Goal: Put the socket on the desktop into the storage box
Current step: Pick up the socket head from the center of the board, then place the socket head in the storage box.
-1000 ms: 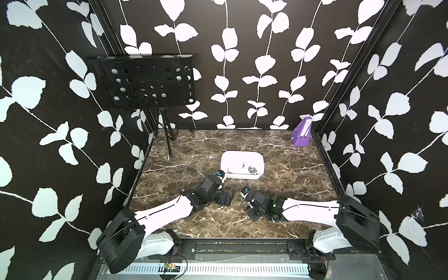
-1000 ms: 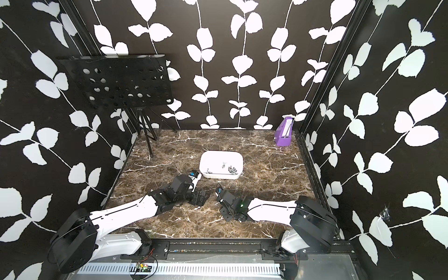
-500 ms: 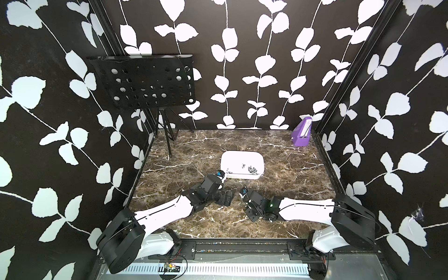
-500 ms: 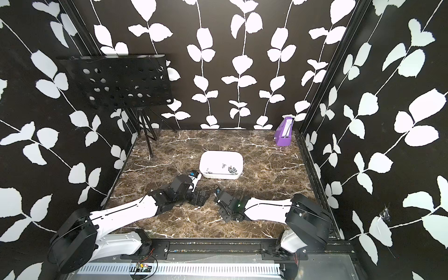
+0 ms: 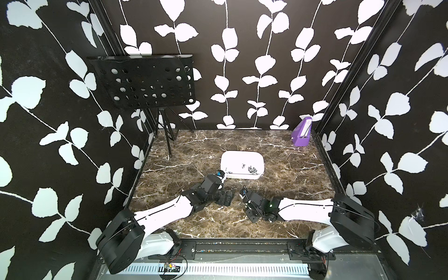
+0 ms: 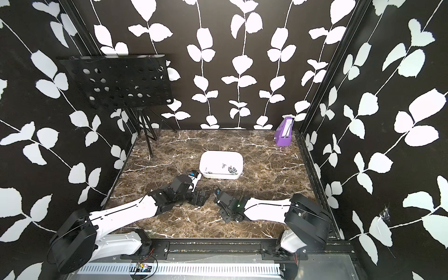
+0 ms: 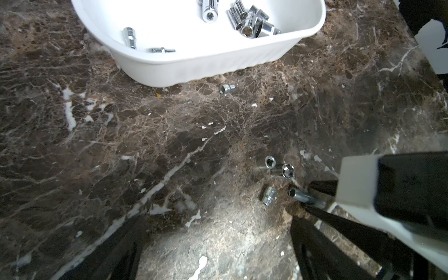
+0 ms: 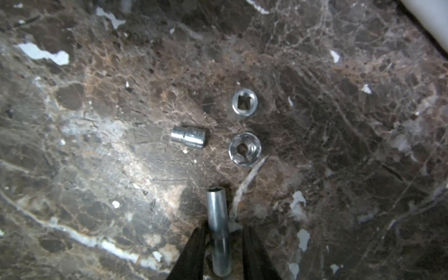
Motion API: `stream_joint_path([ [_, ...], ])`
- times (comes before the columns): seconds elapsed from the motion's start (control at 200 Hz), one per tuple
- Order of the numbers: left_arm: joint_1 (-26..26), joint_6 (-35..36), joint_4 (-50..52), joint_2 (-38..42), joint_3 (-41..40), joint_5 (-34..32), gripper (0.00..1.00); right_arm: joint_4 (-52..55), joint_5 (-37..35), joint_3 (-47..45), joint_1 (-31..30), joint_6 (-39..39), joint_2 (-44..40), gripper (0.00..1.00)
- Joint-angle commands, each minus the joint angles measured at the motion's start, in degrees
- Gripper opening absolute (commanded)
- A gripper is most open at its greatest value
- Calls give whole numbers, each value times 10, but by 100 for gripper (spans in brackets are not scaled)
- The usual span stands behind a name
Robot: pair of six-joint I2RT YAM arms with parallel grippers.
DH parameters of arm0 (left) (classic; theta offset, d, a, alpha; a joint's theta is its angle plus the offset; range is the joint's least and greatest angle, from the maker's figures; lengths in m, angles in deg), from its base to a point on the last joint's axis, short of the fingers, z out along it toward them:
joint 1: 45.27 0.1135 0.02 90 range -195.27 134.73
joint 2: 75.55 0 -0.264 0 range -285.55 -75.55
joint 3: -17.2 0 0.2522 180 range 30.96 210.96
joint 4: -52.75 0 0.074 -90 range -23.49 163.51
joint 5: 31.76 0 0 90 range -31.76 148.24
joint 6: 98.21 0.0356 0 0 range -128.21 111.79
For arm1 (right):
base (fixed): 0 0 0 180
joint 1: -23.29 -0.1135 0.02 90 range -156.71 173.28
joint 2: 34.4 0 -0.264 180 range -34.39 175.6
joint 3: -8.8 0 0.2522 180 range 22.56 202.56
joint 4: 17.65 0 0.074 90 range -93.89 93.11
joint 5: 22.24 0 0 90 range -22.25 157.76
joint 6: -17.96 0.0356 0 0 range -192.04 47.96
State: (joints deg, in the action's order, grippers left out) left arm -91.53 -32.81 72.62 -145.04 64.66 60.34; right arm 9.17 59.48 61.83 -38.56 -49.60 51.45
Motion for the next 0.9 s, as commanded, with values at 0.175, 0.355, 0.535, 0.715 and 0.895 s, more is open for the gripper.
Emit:
stream_joint_path([
  [0.175,-3,2,8,12,3,-8,94,17,4,17,-6,19,22,26],
  [0.355,-3,2,12,3,7,-17,94,59,-6,21,-7,44,-2,11],
  [0.535,-2,-6,9,15,0,-22,94,120,-26,18,-7,104,-111,9],
  [0.715,-3,-10,10,37,-5,-23,94,194,-89,79,-3,121,-190,9],
  [0.895,-2,-12,7,44,-10,-25,94,222,-103,210,49,92,-132,7],
])
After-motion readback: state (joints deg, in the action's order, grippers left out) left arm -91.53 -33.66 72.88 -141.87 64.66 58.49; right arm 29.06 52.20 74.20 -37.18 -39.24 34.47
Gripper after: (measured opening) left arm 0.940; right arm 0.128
